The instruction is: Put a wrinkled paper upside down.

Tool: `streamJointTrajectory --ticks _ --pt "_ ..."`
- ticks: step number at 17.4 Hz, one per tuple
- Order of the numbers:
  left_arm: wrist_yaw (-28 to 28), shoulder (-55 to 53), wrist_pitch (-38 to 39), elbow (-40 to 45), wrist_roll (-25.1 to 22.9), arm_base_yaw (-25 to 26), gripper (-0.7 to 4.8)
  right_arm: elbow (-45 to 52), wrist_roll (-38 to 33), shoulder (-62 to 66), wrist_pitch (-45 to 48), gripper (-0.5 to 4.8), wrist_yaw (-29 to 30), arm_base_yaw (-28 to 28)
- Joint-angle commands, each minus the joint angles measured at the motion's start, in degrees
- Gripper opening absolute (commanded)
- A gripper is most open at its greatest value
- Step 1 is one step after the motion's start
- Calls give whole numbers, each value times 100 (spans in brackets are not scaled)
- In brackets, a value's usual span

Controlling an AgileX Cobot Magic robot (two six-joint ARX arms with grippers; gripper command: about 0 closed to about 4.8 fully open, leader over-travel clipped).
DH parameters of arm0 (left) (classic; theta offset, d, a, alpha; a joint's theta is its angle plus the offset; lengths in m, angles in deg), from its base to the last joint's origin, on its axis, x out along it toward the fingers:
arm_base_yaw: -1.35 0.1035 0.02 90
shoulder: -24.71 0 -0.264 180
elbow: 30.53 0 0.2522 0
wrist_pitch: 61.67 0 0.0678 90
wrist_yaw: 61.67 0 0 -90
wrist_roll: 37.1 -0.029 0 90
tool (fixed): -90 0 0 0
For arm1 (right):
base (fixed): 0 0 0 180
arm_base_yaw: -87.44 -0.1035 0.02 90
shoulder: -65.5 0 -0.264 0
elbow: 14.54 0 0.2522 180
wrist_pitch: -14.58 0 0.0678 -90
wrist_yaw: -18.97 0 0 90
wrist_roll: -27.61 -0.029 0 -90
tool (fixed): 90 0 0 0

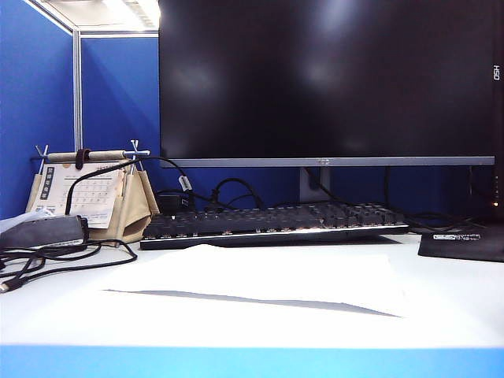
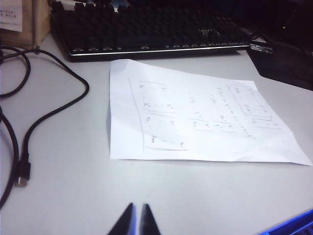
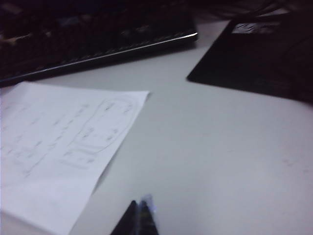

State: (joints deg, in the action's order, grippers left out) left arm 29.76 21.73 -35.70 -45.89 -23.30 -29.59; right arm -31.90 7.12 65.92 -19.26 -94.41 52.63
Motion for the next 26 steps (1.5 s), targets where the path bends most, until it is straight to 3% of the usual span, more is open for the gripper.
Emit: streamJointTrajectory --ticks 1,4,8,10,13,16,19,21,23,24,25,26 --pt "-422 -4 55 15 33 -2 30 -4 0 4 -190 -6 319 -7" --pt "-466 -4 55 7 33 -2 30 -13 17 -2 -214 -6 448 -11" --pt "-925 -4 175 -155 107 -2 30 -68 348 -2 -116 -6 590 -9" --pt "-1231 -11 192 -634 612 -2 30 -520 448 20 658 -5 957 -7" --pt "-1259 -144 208 -1279 560 0 30 -990 909 190 1115 -5 896 2" --pt "-1132 -1541 1213 -2413 345 0 30 -1224 1272 474 1095 64 1047 -2" --pt "-1021 -3943 2258 -4391 -302 7 30 -1305 1272 538 1161 64 1322 -7" --pt "-1113 -5077 2277 -5375 -448 20 30 -1305 1272 538 1123 64 1325 -7" --pt "-2573 -6153 2387 -6190 -444 627 30 -1305 1272 535 1113 64 1449 -7" --pt "-3556 -6546 2470 -6330 -291 1202 30 -1305 1272 535 1108 64 1558 -15" --pt "-4129 -6865 2470 -6332 -188 1639 30 -1305 1272 531 1086 64 1561 -15" --pt "-4282 -7257 2494 -6332 -258 2205 30 -1303 1270 533 1056 64 1615 -13"
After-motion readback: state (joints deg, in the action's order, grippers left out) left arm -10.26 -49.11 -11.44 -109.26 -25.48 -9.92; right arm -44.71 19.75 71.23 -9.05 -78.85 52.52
